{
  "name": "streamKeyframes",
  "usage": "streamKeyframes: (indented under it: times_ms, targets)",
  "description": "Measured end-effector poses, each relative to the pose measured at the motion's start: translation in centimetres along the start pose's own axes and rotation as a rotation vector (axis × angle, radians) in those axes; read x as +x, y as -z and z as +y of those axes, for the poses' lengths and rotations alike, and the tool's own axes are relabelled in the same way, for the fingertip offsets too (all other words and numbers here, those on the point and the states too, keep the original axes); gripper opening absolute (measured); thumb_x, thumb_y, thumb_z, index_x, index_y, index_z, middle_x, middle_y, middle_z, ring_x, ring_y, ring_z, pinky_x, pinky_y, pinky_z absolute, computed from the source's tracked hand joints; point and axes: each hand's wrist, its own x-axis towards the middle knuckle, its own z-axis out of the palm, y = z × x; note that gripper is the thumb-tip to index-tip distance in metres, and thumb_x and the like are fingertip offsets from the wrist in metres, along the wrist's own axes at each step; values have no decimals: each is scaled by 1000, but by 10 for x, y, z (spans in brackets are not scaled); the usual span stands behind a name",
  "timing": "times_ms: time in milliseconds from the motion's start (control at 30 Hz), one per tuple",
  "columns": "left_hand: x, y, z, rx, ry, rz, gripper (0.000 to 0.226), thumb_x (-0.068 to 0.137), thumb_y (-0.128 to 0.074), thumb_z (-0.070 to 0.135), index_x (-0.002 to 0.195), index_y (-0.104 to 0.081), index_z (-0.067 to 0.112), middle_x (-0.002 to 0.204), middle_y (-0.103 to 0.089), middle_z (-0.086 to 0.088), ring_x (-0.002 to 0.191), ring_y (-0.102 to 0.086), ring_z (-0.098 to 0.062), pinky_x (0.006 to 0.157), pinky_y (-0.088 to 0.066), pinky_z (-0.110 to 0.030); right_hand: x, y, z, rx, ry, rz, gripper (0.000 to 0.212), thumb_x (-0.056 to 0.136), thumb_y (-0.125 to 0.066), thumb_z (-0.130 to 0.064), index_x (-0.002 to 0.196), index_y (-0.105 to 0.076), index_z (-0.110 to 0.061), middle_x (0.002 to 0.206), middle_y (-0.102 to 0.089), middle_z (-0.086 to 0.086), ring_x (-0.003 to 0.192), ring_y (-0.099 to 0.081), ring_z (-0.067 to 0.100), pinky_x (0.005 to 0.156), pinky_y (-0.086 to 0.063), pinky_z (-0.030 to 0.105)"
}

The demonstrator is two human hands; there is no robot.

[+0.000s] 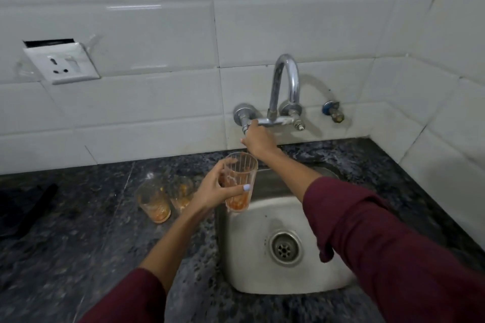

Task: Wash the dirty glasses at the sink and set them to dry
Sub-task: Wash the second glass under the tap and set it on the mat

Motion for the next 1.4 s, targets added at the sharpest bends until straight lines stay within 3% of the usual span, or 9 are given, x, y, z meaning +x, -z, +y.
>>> streamKeyframes:
  times_ms: [100, 300, 467, 700, 900, 1067, 1167, 1267, 1400]
  targets:
    - [10, 5, -12, -46, 55, -57, 84, 54, -87, 41, 127, -47, 37, 123, -60, -4, 108, -62, -22, 90, -53, -51, 3, -10, 4, -77, 30, 58, 38, 98, -30, -20, 132, -33, -3, 96, -62, 19, 91, -61, 37, 60, -36, 36]
    - [20, 0, -32, -53, 93, -88, 73, 65, -86, 26, 125, -45, 38, 115, -58, 8, 105, -60, -14, 89, -53, -46, -4, -10, 6, -25, 181, -9, 56, 94, -45, -19, 142, -16, -20, 95, -63, 18, 83, -62, 32, 66, -51, 42]
    - [33, -16, -40, -67, 43, -123, 63, 67, -85, 21, 114, -50, 44, 115, -62, 8, 102, -63, -10, 84, -54, -33, -59, 4, 31, 240, 203, 50, 35, 94, -50, -20, 128, -49, -12, 120, -60, 10, 110, -56, 23, 95, -47, 39]
    - [47, -53, -45, -35, -59, -277, 81, 52, -84, 37, 127, -53, 27, 121, -63, 2, 110, -62, -13, 92, -52, -28, -119, 11, 87, 24, 378, -166, 26, 91, -46, -38, 93, -65, -21, 90, -68, 2, 90, -59, 16, 82, -46, 38]
    - [46, -69, -47, -210, 37, -174, 81, 47, -88, 34, 120, -53, 28, 110, -64, -6, 100, -64, -19, 76, -56, -28, -118, 20, 93, 205, 116, -7, 18, 89, -56, -25, 82, -68, -14, 78, -71, 7, 73, -64, 20, 68, -51, 32]
    - [37, -87, -44, -574, 48, 71, 36, 70, -80, 28, 98, -61, 16, 102, -66, -9, 87, -64, -22, 66, -57, -33, -102, 25, 84, 522, -145, 62, 22, 90, -56, -29, 82, -72, -16, 81, -75, 2, 80, -69, 18, 81, -54, 41]
    - [45, -84, -32, -717, 168, 107, 10, 88, -62, 25, 92, -60, 15, 90, -65, -9, 67, -64, -18, 48, -53, -28, -101, 27, 88, 628, -70, -59, 15, 91, -56, -21, 94, -70, -19, 92, -75, 4, 93, -68, 17, 90, -53, 39]
    - [54, -67, -21, -768, 502, -72, 30, 93, -53, 39, 95, -64, 11, 81, -71, -12, 53, -65, -18, 34, -46, -21, -113, 30, 97, 481, 144, -270, 18, 91, -55, -11, 106, -65, -13, 102, -73, 5, 97, -66, 9, 86, -50, 19]
    - [56, -70, -27, -805, 589, -120, 32, 94, -50, 40, 100, -65, 12, 91, -74, -14, 79, -71, -25, 65, -59, -37, -110, 27, 95, 552, 46, -243, 13, 90, -56, -9, 96, -67, -11, 95, -72, 7, 87, -67, 16, 66, -51, 21]
